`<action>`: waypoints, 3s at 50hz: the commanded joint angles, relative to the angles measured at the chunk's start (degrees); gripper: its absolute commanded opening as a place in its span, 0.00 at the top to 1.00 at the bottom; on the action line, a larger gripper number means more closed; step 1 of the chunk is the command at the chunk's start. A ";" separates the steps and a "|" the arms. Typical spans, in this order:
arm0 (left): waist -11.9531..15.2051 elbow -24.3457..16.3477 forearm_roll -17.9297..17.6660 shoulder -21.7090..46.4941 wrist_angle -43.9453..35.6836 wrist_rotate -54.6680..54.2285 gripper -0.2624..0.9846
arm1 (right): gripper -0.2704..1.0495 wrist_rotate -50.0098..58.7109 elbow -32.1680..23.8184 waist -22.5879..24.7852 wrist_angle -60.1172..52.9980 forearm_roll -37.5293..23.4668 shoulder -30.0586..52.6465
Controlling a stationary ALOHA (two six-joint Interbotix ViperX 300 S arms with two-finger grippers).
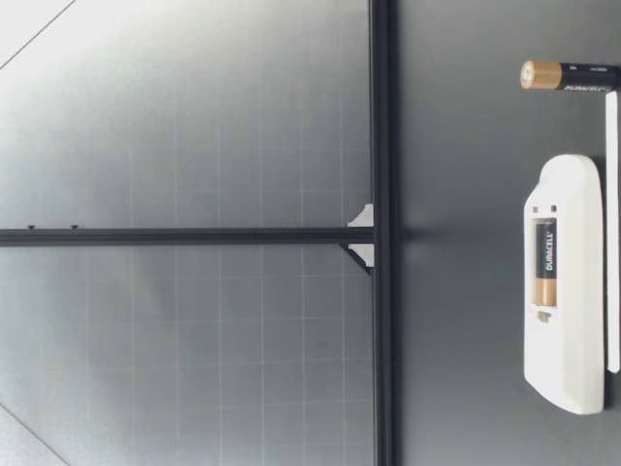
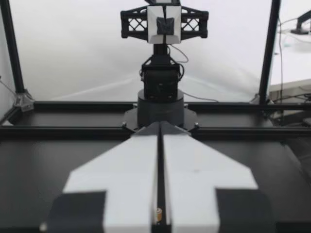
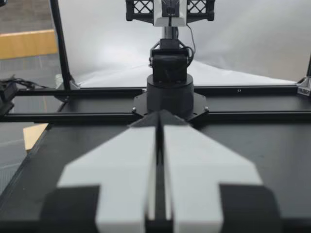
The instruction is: Place the battery into the slot of the remote controller.
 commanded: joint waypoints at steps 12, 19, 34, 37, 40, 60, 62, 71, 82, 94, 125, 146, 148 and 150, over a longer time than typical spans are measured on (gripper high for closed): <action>0.62 -1.05 -0.09 0.53 -1.49 0.53 0.93 | 0.93 0.70 -2.81 -0.18 0.26 0.00 4.57; 0.62 -0.44 0.00 0.79 -1.58 0.53 0.93 | 0.93 0.79 -8.00 -1.32 8.79 0.35 12.39; 0.70 -0.35 -0.09 2.72 -1.49 0.26 0.93 | 0.91 0.70 -19.34 -2.72 28.74 0.35 27.51; 0.62 -0.35 -0.09 2.81 -1.58 0.18 0.93 | 0.89 0.70 -20.83 -3.16 31.03 0.26 29.36; 0.70 -0.44 0.00 2.81 -1.58 0.18 0.93 | 0.85 0.70 -21.88 -3.16 32.87 0.26 31.03; 0.62 0.00 -0.09 2.99 -1.58 0.00 0.93 | 0.40 0.53 -24.61 -3.16 36.30 -0.09 42.01; 0.70 0.18 -0.09 2.99 -1.58 -0.09 0.93 | 0.41 0.53 -25.05 -3.16 37.00 -0.26 43.15; 0.70 0.62 -0.09 3.08 -1.58 -0.18 0.93 | 0.41 0.35 -27.07 -3.16 40.87 -1.32 48.25; 0.62 0.70 -0.09 3.34 -1.58 -0.18 0.93 | 0.41 0.18 -28.83 -3.16 41.92 -1.32 53.26; 0.62 0.88 -0.09 3.43 -1.58 -0.18 0.93 | 0.41 0.09 -29.27 -3.16 42.19 -1.23 55.90; 0.70 1.32 -0.09 3.52 -1.58 -0.09 0.93 | 0.58 0.35 -30.23 -1.93 42.98 -1.23 58.54; 0.70 1.41 -0.09 4.13 -1.23 -0.18 0.93 | 0.74 0.26 -31.90 -1.93 44.38 -1.23 57.39; 0.70 1.41 -0.09 4.66 -1.14 -0.09 0.93 | 0.74 0.26 -31.82 -1.85 44.30 -1.23 56.95; 0.70 1.23 -0.18 5.54 -1.14 -0.26 0.93 | 0.74 0.26 -31.73 -1.93 44.21 -1.23 56.43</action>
